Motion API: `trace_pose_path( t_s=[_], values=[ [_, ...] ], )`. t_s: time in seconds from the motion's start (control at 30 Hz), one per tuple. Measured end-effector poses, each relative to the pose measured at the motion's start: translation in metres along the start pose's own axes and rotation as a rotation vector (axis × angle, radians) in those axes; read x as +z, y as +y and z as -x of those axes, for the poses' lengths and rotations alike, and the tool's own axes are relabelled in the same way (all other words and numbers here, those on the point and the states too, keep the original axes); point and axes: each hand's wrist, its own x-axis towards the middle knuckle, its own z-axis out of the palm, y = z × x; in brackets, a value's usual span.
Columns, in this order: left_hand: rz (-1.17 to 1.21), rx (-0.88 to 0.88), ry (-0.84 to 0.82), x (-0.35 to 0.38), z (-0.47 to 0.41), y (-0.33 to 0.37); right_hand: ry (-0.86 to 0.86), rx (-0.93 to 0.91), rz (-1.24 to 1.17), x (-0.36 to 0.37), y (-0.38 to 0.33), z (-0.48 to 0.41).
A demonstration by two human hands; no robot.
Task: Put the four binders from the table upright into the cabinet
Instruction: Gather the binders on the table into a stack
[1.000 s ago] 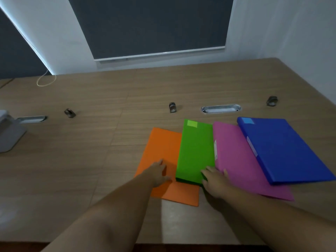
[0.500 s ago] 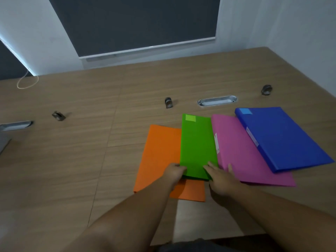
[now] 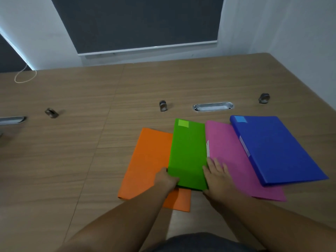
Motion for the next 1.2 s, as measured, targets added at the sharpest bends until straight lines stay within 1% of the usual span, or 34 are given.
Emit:
trace_pose_path(
  t_s=[0.07,0.1,0.23,0.3,0.37,0.43,0.57,0.63,0.7,0.77,0.83,0.9,0.93,0.97,1.03,1.07,1.13,1.2],
  values=[
    [0.009,0.013,0.040,0.003,0.002,-0.001,-0.047,-0.033,0.145,-0.001,0.003,-0.004],
    [0.064,0.003,0.047,0.004,0.004,-0.001,-0.057,-0.059,0.167,-0.001,0.003,-0.007],
    [0.398,-0.093,0.013,0.006,0.006,0.007,-0.035,-0.136,0.123,0.002,0.008,-0.013],
    [0.492,-0.138,0.009,0.003,0.003,0.011,-0.021,-0.174,0.097,0.003,0.013,-0.013],
    [0.504,-0.158,-0.001,-0.001,-0.001,0.013,-0.011,-0.204,0.052,0.002,0.017,-0.013],
    [0.443,-0.157,-0.016,-0.006,-0.004,0.014,-0.006,-0.226,-0.012,0.002,0.020,-0.012],
    [0.320,-0.077,-0.034,-0.025,-0.009,0.014,-0.037,-0.207,-0.149,0.002,0.023,-0.008],
    [0.299,-0.039,-0.008,-0.041,-0.010,0.008,-0.047,-0.176,-0.144,0.001,0.024,-0.006],
    [0.287,-0.041,0.028,-0.061,-0.011,-0.005,-0.075,-0.132,-0.130,-0.001,0.024,-0.006],
    [0.232,-0.064,0.084,-0.080,-0.010,-0.023,-0.088,-0.083,-0.184,-0.003,0.019,-0.006],
    [0.234,-0.073,0.104,-0.097,-0.009,-0.042,-0.040,-0.043,-0.271,-0.006,0.008,-0.007],
    [0.228,-0.050,0.099,-0.107,-0.006,-0.056,0.044,-0.022,-0.360,-0.008,-0.007,-0.009],
    [0.179,-0.037,0.106,-0.111,-0.004,-0.061,0.062,-0.008,-0.437,-0.008,-0.016,-0.010],
    [0.110,-0.021,0.119,-0.115,-0.002,-0.064,0.040,0.021,-0.548,-0.009,-0.026,-0.011],
    [-0.034,0.024,0.146,-0.120,0.003,-0.069,-0.092,0.105,-0.755,-0.010,-0.044,-0.012],
    [-0.109,0.052,0.155,-0.121,0.004,-0.070,-0.149,0.148,-0.810,-0.008,-0.052,-0.012],
    [-0.279,0.104,0.186,-0.123,0.007,-0.071,-0.194,0.204,-0.790,-0.003,-0.063,-0.012],
    [-0.403,0.106,0.217,-0.121,0.007,-0.070,-0.177,0.237,-0.771,0.001,-0.069,-0.008]
  ],
)
